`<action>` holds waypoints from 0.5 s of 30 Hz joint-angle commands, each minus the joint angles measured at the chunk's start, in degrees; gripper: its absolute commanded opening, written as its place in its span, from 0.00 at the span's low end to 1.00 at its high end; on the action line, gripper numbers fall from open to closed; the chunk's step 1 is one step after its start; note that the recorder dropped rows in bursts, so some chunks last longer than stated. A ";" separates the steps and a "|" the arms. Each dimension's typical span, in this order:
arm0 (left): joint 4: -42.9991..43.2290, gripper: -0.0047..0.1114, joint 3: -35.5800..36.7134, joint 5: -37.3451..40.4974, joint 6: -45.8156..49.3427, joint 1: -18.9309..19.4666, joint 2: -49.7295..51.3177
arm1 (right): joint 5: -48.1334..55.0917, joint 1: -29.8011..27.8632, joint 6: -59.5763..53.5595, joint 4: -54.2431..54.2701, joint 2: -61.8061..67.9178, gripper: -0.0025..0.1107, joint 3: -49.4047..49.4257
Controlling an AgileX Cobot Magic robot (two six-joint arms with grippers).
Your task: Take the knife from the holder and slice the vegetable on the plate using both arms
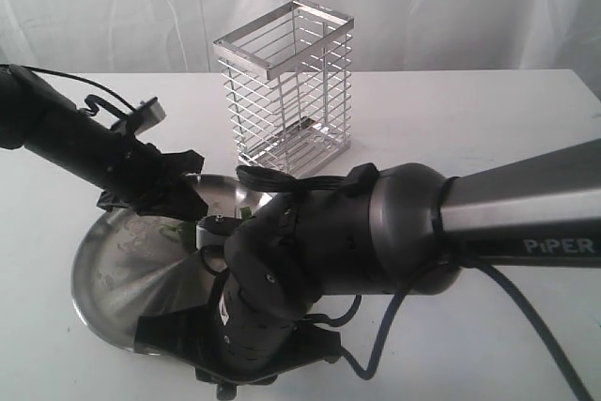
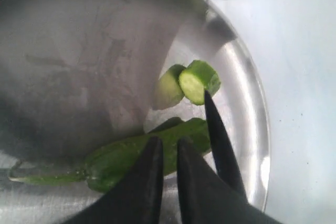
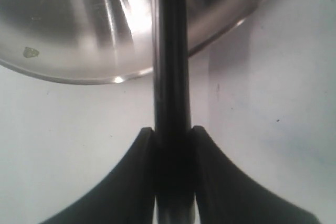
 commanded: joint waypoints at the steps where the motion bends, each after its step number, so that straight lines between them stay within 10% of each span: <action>1: -0.42 0.19 -1.61 2.18 -0.25 1.57 -3.16 | -0.46 0.40 -0.92 -0.26 -0.15 0.02 0.20; 15: -1.94 0.19 -2.16 3.44 -0.49 1.81 -3.65 | -0.32 0.40 -3.35 2.67 1.01 0.02 0.20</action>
